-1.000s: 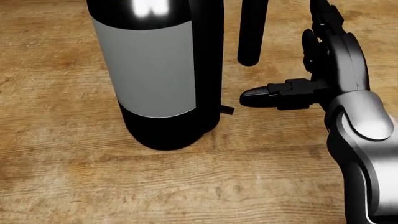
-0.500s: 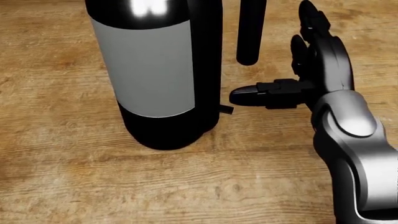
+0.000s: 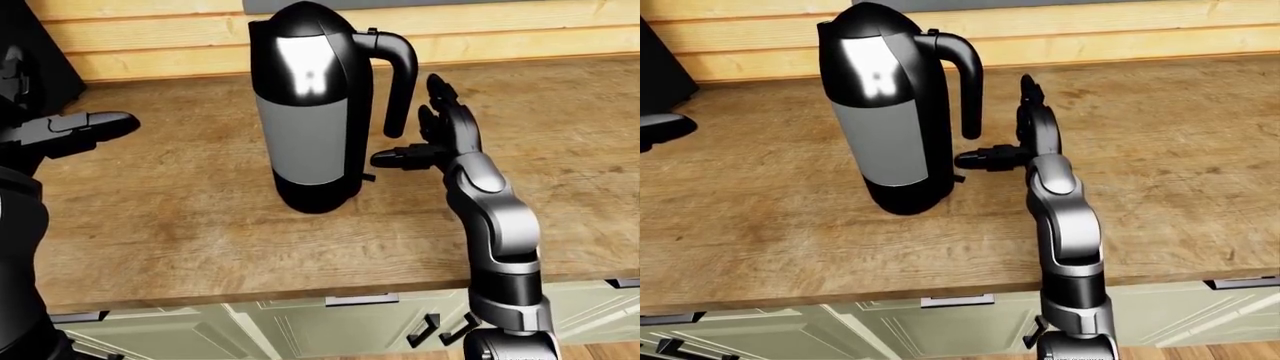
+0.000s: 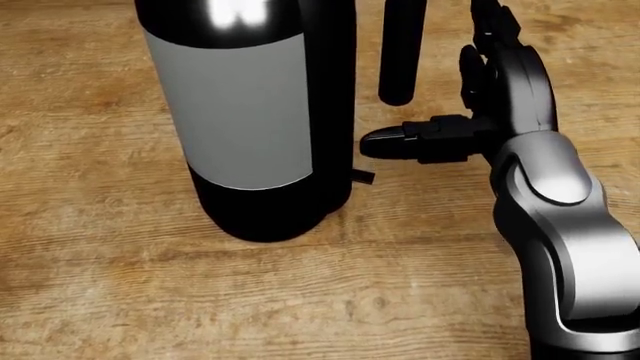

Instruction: Press down the lever to turn on the electric kettle.

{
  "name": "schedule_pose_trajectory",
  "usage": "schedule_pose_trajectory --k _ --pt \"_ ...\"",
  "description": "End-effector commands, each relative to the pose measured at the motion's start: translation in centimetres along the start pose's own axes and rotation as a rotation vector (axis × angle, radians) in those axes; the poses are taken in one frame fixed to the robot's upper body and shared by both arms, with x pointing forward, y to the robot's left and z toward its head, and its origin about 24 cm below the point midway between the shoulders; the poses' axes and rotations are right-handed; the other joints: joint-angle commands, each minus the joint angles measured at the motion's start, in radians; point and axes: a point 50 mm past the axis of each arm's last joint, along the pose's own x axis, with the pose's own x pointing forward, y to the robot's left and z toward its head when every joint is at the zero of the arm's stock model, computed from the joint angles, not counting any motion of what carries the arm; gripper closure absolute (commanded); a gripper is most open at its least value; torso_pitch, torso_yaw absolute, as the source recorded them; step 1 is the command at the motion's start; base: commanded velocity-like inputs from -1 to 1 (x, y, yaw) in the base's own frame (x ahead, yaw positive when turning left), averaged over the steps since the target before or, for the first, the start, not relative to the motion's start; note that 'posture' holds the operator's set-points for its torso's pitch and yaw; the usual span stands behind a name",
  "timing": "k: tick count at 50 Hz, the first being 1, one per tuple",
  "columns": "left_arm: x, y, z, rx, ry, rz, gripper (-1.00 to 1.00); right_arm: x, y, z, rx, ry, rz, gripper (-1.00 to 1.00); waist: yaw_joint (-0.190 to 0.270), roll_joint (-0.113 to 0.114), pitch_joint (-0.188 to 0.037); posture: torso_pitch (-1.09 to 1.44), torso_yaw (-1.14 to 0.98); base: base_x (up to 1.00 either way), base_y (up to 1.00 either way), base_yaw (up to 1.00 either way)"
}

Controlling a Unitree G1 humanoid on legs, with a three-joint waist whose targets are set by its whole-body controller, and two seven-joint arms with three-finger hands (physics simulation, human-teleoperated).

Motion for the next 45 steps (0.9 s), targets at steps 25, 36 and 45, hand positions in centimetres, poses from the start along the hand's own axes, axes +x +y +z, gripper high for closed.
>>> schedule_pose_trajectory --k 25,36,45 --pt "-0.01 0.03 1.65 0.005 -0.086 -0.001 -1.0 0.03 0.39 1.83 -0.034 -0.108 0.011 -1.0 0.0 0.005 -0.024 0.0 0.0 0.0 0.0 0.0" --pt "-0.08 0.03 1.64 0.006 -0.086 -0.001 -1.0 0.16 0.27 1.73 -0.065 -0.119 -0.001 -1.0 -0.001 0.006 -0.024 0.0 0.0 0.0 0.0 0.0" --pt "-0.12 -0.02 1.63 0.004 -0.085 -0.002 -1.0 0.06 0.1 1.24 -0.087 -0.121 -0.005 -1.0 -0.001 0.006 -0.025 0.0 0.0 0.0 0.0 0.0"
